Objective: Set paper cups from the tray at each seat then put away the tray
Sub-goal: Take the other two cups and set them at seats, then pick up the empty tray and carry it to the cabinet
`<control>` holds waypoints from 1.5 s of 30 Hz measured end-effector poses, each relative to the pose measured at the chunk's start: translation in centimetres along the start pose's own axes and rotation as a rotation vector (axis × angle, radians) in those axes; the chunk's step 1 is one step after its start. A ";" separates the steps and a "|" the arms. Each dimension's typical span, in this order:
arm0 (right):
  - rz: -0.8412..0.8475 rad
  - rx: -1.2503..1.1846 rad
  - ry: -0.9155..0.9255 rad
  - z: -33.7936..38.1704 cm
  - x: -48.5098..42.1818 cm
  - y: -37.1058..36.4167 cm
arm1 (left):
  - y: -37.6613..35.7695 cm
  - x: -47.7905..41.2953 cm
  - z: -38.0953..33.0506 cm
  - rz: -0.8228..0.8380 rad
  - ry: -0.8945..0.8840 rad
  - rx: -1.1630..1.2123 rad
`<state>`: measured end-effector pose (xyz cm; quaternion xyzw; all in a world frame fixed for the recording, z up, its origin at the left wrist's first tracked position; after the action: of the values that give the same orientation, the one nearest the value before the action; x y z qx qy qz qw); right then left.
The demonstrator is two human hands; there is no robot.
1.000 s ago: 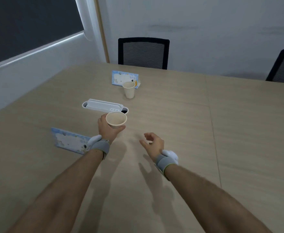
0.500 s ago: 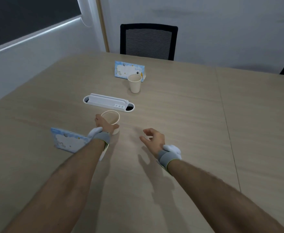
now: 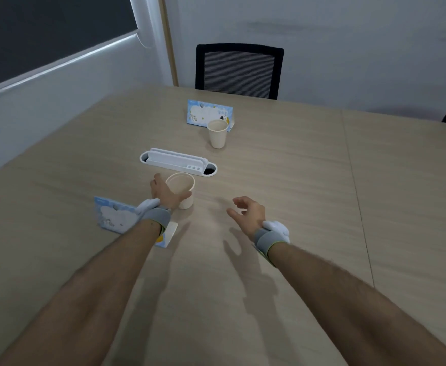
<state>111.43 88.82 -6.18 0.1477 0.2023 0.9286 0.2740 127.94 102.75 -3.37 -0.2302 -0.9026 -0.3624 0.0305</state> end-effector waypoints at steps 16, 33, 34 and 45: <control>-0.244 0.055 -0.146 -7.4 15.0 17.4 | -11.6 16.4 -12.7 0.208 -0.359 -0.095; -0.905 -0.026 -0.457 -19.2 48.8 38.9 | -35.2 48.3 -28.6 0.840 -0.960 -0.175; -0.949 -0.035 -0.485 -19.6 51.1 39.0 | -36.1 50.4 -29.0 0.887 -0.993 -0.188; -1.392 -0.094 -0.769 -22.3 76.9 34.9 | -41.7 75.3 -24.3 1.316 -1.354 -0.346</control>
<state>25.17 99.21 2.83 0.2856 0.0998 0.4358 0.8477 39.83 89.79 4.54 -0.8527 -0.3527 -0.1912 -0.3344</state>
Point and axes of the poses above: each hand's wrist, its own x-axis away from the middle knuckle, its own y-axis out of the back of the hand, z = x × y, the point moved 3 cm from there along -x, towards the middle knuckle, and after that the axes turned 11 degrees about z, right-handed, at the moved point
